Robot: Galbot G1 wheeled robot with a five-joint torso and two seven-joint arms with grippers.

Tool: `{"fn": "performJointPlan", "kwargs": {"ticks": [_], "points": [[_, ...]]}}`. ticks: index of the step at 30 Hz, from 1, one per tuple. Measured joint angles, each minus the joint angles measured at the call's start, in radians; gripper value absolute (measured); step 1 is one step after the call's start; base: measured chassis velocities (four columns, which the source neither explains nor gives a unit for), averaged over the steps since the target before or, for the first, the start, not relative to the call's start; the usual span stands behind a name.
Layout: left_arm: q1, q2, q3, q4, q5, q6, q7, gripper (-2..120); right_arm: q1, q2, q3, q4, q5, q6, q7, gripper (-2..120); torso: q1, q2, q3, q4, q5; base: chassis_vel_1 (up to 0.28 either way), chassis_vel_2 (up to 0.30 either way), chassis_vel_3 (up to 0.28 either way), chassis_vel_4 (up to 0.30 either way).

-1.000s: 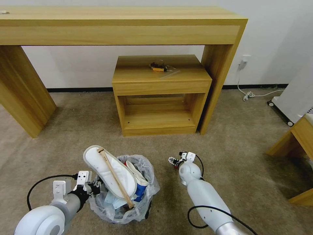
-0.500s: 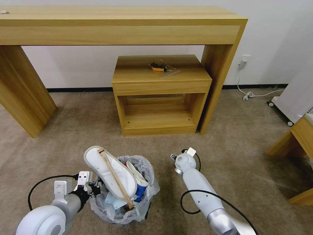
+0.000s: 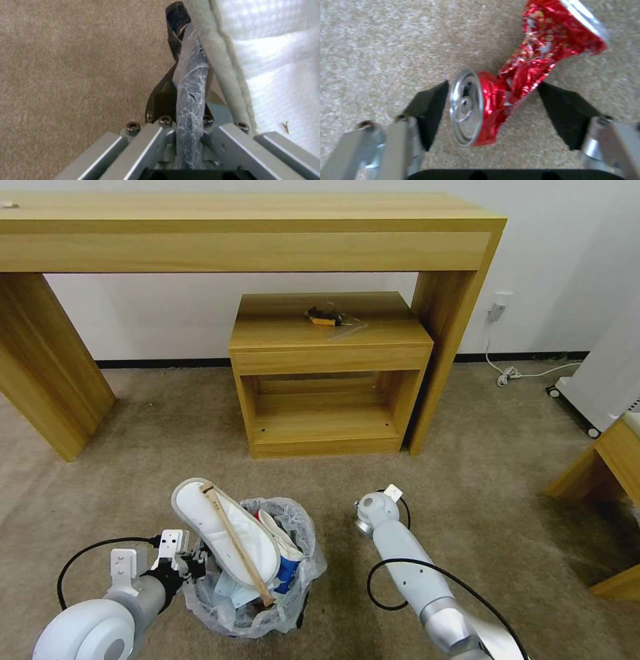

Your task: Pick up the trash bin and place the garbage on the floor into it.

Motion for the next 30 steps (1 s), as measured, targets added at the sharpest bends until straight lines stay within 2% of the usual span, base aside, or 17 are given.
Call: {"fn": "performJointPlan", "kwargs": {"ticks": [1,4,8,12,15,20,24,26,28,30], "points": [[0.0,0.0,0.0,0.0,0.0,0.0,0.0,0,0.0,0.0,0.0,0.0,0.0,0.0,0.0,67,0.0,0.0,0.0,0.0,0.0,0.0,0.0,0.0,0.0],[-0.002,0.001,-0.003,0.001,0.001,0.0,0.004,0,0.0,-0.002,-0.006,-0.022,-0.013,0.006,-0.031,51,0.0,0.0,0.0,-0.0001,-0.0003,0.0,0.0,0.0,0.0],[-0.003,0.003,-0.008,0.001,0.001,0.0,0.008,0,-0.002,-0.002,-0.007,-0.026,-0.02,0.009,-0.036,41,0.0,0.0,0.0,-0.0002,-0.0004,0.0,0.0,0.0,0.0],[-0.004,0.0,-0.008,-0.005,0.0,0.0,0.014,0,-0.012,-0.008,-0.009,-0.021,-0.043,0.011,-0.054,24,0.0,0.0,0.0,0.0005,0.0005,0.0,0.0,0.0,0.0],[-0.003,-0.003,-0.007,-0.005,0.001,0.0,0.015,0,-0.019,-0.018,-0.011,-0.018,-0.059,0.014,-0.064,18,0.0,0.0,0.0,0.0006,0.0003,0.0,0.0,0.0,0.0],[-0.001,-0.004,-0.008,-0.012,0.002,0.0,0.015,0,-0.039,-0.037,-0.013,0.002,-0.098,0.025,-0.076,18,0.0,0.0,0.0,0.0006,0.0003,0.0,0.0,0.0,0.0],[0.001,-0.004,-0.008,-0.02,0.002,0.0,0.015,0,-0.093,-0.068,-0.006,0.075,-0.166,0.027,-0.083,18,0.0,0.0,0.0,-0.0002,0.0001,0.0,0.0,0.0,0.0],[0.004,-0.008,-0.008,-0.026,0.003,0.0,0.015,0,-0.159,-0.1,0.014,0.183,-0.293,0.025,-0.132,18,0.0,0.0,0.0,-0.0003,0.0001,0.0,0.0,0.0,0.0],[0.005,-0.009,-0.008,-0.028,0.003,0.0,0.015,0,-0.178,-0.11,0.02,0.215,-0.33,0.02,-0.153,18,0.0,0.0,0.0,-0.0004,0.0,0.0,0.0,0.0,0.0],[0.007,-0.012,-0.007,-0.029,0.004,0.0,0.014,0,-0.229,-0.146,0.02,0.318,-0.392,0.002,-0.215,18,0.0,0.0,0.0,-0.0003,0.0004,0.0,0.0,0.0,0.0]]}}
